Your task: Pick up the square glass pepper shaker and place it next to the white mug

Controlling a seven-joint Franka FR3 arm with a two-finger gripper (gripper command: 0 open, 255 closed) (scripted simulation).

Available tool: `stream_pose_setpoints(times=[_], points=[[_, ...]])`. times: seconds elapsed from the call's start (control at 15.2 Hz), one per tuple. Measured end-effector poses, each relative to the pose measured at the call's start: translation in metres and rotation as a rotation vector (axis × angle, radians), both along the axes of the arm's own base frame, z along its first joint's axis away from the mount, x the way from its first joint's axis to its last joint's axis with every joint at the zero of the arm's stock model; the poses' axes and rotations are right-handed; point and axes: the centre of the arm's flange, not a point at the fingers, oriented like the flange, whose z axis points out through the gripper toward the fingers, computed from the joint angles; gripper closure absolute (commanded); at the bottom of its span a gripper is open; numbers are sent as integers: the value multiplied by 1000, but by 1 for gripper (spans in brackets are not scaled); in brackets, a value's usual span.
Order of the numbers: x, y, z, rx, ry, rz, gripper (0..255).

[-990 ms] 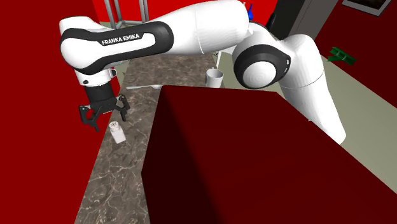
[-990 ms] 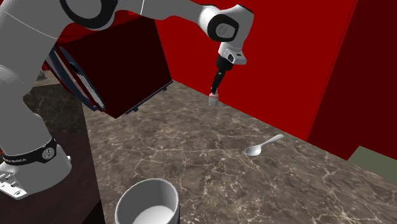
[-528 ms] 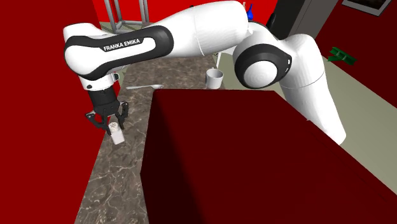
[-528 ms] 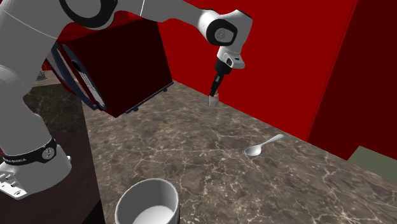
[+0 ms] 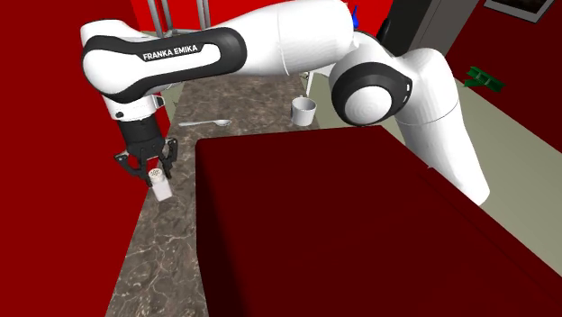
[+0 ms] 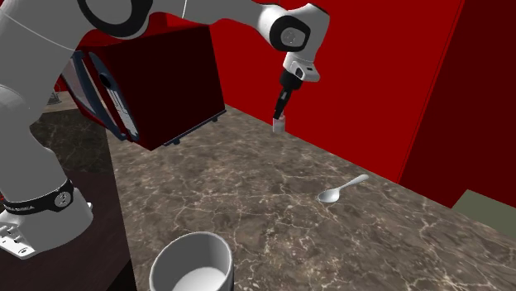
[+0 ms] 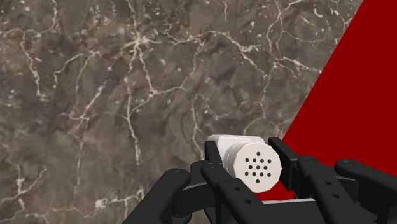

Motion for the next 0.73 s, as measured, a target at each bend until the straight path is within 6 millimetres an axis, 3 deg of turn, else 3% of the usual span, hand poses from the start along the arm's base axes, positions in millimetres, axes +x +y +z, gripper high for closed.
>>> stream_pose_setpoints(times=[0.73], points=[[0, 0, 48, -8, 10, 0, 255]])
